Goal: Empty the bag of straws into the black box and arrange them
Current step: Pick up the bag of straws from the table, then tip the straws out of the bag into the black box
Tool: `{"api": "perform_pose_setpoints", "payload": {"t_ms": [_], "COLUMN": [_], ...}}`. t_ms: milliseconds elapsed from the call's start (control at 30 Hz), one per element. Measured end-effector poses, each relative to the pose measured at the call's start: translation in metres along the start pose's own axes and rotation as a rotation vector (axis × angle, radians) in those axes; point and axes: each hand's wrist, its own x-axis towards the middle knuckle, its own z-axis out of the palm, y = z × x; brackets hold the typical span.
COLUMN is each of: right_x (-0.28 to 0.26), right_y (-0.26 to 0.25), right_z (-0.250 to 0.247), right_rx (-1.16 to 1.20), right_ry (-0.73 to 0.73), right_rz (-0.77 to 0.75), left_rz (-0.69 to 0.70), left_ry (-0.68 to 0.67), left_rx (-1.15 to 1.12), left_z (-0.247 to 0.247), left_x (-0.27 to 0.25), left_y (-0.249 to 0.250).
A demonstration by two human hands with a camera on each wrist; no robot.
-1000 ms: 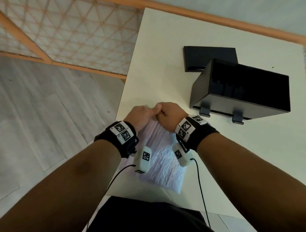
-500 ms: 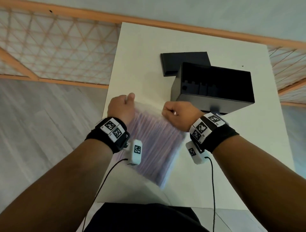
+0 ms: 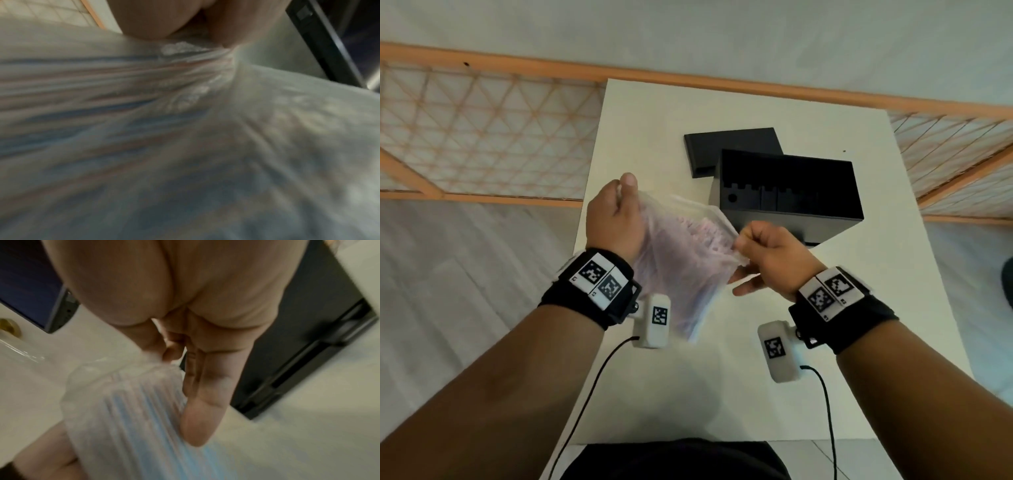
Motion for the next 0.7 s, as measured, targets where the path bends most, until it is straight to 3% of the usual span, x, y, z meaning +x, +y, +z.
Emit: {"api": "perform_pose_setpoints", "payload": {"t_ms": [100,267,400,467,600,700], "right_x": [0.006,0.024,0.039,0.046,0.058,0.06], "right_y": [-0.018,-0.043,-0.06,-0.07,-0.084,-0.095], "right_z": [0.015,0.047,0.063,0.065,0.069,0.068], "right_rx": [0.071,0.261,0.361,0.413,0.282,0.257], "right_ry": [0.033,-0.077,-0.132,-0.156,-0.195,-0.213], "right_rz": [-0.063,-0.087,-0.118,-0.112,-0.122,-0.172], "left_rz": [0.01,-0.072,-0.216,-0.366,-0.795,-0.769], "left_ry": [0.062,0.12,0.214,0.259,0.185,0.039], "left_rx": [-0.096,-0.146,-0.281,-0.461,-0.683,-1.121], "left_z": [0.001,-0.013,-0.021,-0.025,-0.039,-0.04], "left_x": [-0.004,0.0,0.007,0.006,0.003,0.004], "left_y": [-0.001,0.003,-0.001,-0.006,-0.004,-0.003]}}
